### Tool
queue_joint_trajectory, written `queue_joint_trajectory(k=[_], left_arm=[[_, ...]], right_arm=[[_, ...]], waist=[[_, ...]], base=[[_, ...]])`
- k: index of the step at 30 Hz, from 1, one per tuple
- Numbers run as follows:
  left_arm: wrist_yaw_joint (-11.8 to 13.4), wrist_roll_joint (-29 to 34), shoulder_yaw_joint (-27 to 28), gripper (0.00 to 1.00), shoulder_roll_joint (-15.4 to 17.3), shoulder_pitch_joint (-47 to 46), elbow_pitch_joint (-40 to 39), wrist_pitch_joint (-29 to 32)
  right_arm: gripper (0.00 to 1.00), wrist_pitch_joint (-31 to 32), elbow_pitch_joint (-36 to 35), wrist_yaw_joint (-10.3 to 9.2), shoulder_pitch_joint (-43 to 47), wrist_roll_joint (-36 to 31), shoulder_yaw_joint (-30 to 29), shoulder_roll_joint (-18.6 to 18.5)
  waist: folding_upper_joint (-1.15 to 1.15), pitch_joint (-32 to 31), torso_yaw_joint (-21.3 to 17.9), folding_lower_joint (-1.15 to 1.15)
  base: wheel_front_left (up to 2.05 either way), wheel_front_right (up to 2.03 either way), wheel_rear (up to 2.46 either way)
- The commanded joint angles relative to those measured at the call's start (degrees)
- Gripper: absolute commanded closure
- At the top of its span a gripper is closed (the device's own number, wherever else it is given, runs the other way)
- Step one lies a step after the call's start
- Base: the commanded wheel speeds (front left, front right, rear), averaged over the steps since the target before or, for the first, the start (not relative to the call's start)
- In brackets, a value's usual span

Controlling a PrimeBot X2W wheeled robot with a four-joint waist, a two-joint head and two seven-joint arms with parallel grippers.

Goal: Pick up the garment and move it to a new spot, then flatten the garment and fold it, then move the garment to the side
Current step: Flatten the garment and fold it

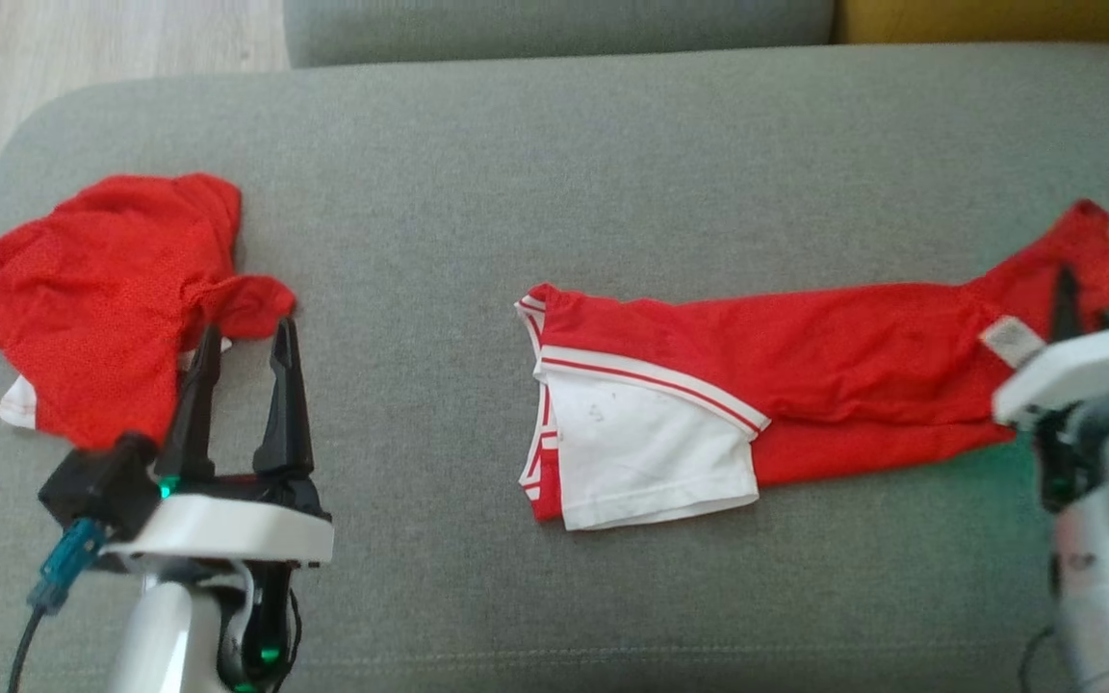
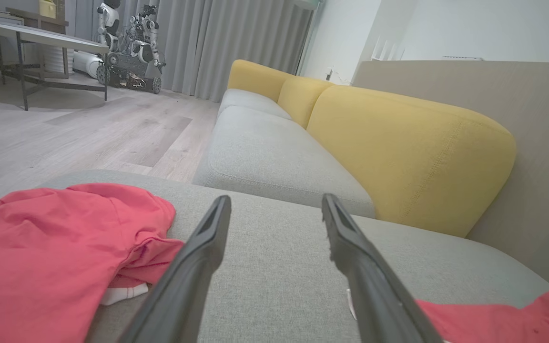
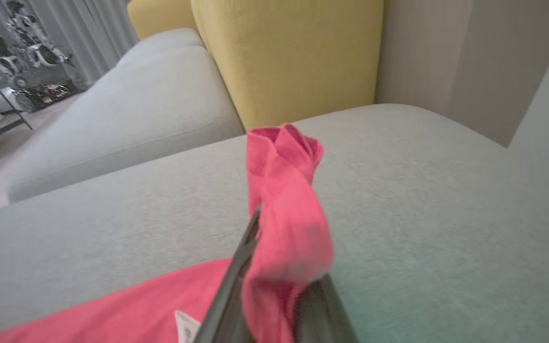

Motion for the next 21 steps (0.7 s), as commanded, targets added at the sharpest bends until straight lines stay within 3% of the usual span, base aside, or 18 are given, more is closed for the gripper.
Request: queue_joint_trajectory(k=[1, 7, 17, 21], left_arm=[[0.3, -0.6, 1.6, 0.0, 0.4, -1.1, -1.7, -0.3], [0.7, -1.1, 1.5, 0.0, 0.4, -0.5, -2.0, -0.3], [1.1, -1.9, 0.8, 0.0, 0.4, -0.2, -2.3, -0.3], [1.2, -2.1, 0.7, 0.0, 0.4, -0.3, -2.0, -0.3]], right_arm=[[1.0, 0.2, -3.5, -0.05, -1.1, 1.2, 3.1, 1.0], [1.0, 3.6, -12.3, -0.05, 1.6, 7.2, 11.3, 4.3], [1.0, 9.1, -27.8, -0.05, 7.6, 17.1, 23.6, 6.1], [1.0, 10.2, -33.2, -0.05, 10.9, 22.4, 31.1, 6.2]], waist=[[0.0, -0.9, -0.4, 0.0], [0.0, -2.1, -0.7, 0.0], [0.0, -2.0, 0.3, 0.0], [0.0, -2.2, 1.4, 0.0]], base=[[0.0, 0.0, 0.0], [0.0, 0.0, 0.0], [0.0, 0.0, 0.0], [0.0, 0.0, 0.0]])
